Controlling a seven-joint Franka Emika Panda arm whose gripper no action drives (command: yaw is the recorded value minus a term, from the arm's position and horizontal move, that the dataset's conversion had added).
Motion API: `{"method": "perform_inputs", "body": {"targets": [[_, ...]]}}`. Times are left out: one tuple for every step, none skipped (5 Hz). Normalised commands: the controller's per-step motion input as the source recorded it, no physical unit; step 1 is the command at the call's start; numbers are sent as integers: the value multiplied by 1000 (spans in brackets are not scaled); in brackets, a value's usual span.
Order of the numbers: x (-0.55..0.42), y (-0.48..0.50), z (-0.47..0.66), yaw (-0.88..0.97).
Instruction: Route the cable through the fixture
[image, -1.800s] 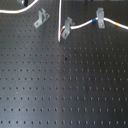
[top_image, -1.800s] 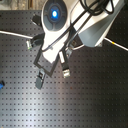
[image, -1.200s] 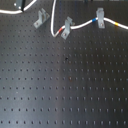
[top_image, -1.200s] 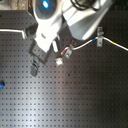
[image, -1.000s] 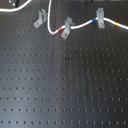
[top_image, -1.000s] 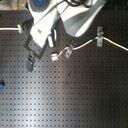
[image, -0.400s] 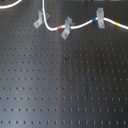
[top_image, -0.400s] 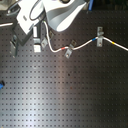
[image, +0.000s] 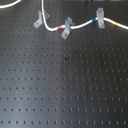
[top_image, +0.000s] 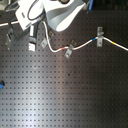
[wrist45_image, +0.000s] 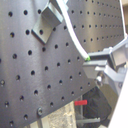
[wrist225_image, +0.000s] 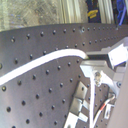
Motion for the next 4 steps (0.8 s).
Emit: {"method": "perform_inputs", "body": {"targets": [[-50, 120, 239, 354], [-38, 110, 224, 334], [-38, 96, 147, 277], [-37, -13, 135, 0]]}}
